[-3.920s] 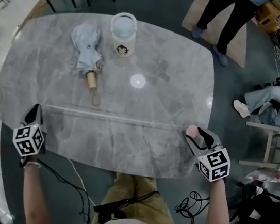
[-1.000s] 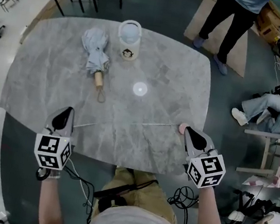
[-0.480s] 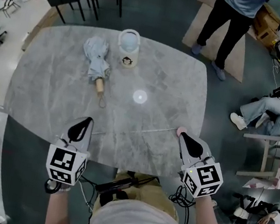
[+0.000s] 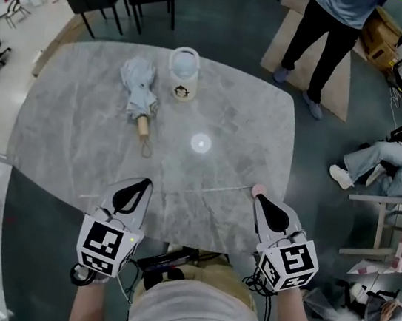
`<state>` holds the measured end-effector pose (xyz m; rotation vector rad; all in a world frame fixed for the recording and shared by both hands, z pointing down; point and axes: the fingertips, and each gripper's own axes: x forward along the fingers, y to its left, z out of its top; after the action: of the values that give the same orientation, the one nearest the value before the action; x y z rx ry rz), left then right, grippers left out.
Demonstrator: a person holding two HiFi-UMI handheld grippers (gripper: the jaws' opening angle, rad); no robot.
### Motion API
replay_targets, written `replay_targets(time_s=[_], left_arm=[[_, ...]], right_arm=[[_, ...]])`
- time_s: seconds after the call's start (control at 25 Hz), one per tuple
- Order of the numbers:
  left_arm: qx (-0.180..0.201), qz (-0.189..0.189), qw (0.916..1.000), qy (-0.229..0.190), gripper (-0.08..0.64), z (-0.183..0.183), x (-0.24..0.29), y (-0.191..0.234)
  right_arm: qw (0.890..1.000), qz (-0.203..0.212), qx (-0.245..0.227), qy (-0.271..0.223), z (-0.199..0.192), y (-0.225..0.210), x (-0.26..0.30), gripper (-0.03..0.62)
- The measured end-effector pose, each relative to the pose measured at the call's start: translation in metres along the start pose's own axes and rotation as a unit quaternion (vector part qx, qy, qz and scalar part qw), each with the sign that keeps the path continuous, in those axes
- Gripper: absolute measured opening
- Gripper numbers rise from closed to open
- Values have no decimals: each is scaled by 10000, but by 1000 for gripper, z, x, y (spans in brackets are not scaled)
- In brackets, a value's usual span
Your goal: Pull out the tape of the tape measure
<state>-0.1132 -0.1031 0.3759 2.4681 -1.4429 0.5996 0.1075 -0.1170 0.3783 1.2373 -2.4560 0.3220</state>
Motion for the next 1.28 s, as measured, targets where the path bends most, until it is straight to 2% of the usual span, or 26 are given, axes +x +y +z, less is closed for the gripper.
replay_targets(time_s=[0.48,1.28], left_arm=[[146,-285,9994,-93,14,12,1,-24],[118,-317,9994,-68,14,8,3,-28]], right_arm=[[10000,42,12,-48,7,8,-6,2],[10000,53,-4,3,1,8,-6,2]])
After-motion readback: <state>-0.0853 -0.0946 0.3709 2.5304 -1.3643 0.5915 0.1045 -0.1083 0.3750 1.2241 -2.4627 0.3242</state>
